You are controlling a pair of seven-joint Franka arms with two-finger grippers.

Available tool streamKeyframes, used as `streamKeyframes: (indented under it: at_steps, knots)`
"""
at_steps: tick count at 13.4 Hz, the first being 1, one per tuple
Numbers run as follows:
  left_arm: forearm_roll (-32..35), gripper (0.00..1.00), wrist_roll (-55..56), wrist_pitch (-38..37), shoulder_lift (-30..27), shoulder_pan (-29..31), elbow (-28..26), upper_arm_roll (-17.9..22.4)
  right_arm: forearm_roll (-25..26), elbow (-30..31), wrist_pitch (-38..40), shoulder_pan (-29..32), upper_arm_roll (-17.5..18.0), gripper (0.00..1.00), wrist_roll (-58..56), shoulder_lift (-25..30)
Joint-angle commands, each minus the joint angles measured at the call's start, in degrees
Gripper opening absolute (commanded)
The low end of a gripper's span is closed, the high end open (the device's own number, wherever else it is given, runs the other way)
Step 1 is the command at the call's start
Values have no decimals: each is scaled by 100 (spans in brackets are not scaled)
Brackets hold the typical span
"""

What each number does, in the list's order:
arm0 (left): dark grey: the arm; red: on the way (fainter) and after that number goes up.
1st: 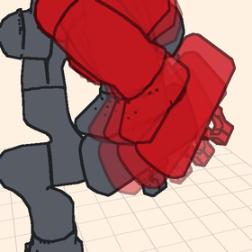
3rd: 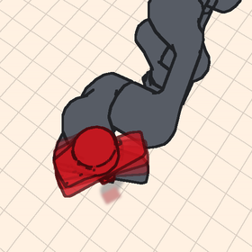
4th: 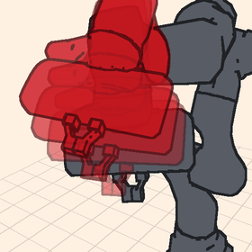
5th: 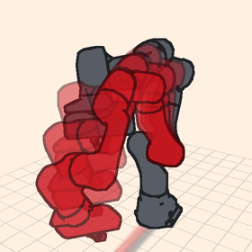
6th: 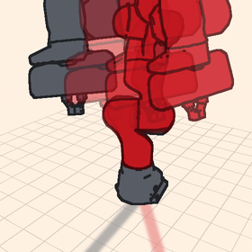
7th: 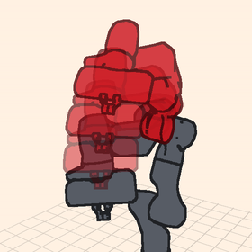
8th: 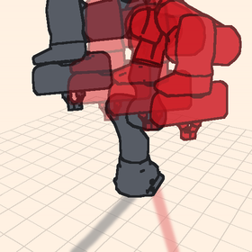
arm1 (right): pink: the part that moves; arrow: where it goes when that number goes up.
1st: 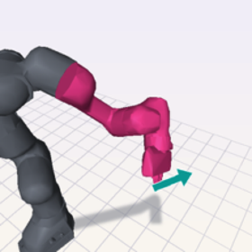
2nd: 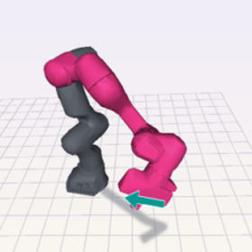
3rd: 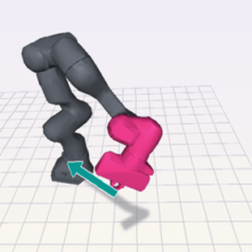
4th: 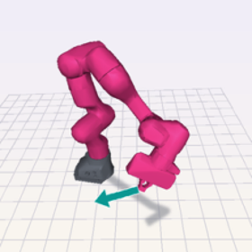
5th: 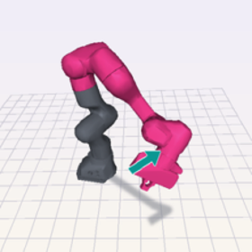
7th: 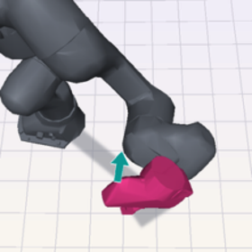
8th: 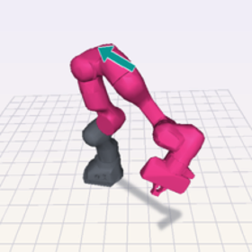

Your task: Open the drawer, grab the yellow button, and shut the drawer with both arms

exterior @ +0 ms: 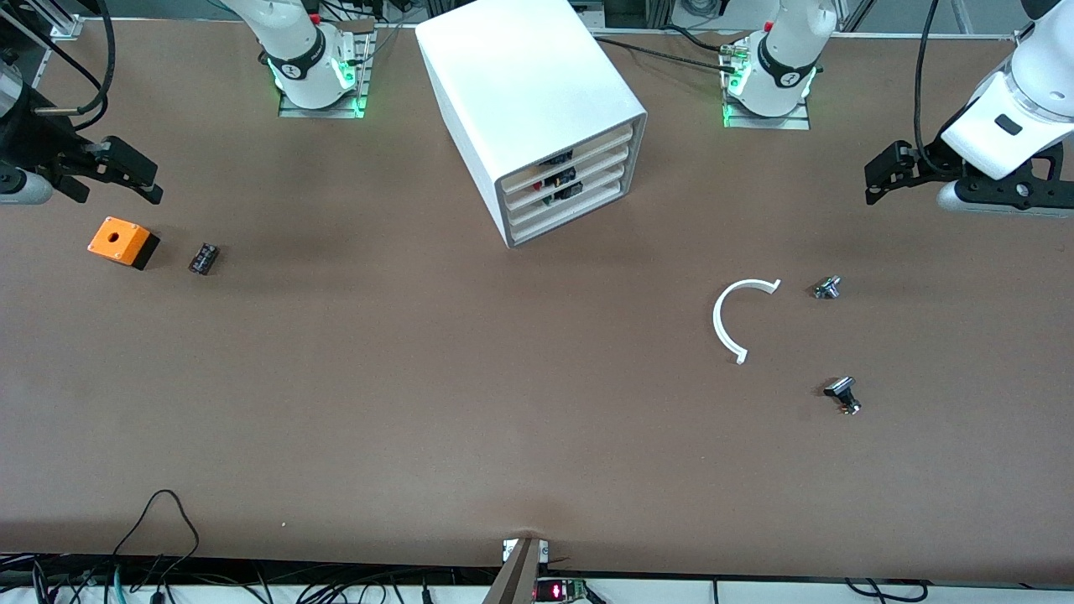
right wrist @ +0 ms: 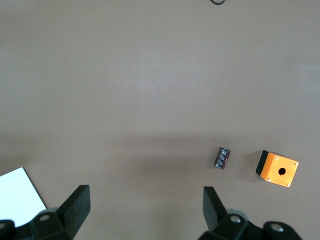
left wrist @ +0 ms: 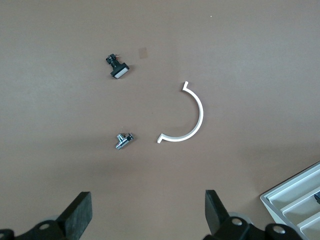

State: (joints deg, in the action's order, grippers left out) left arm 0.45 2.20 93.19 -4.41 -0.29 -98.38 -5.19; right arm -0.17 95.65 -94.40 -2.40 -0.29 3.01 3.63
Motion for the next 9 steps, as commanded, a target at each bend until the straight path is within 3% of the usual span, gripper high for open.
streamKeyframes:
  at_steps: [1,9]
  knots:
    - [-80,99,44,-143,81,11,188,1,-27,-66,71,46,20,100,-64,-56]
    - [-80,99,27,-214,81,11,188,1,-1,-214,413,29,38,100,-125,-29]
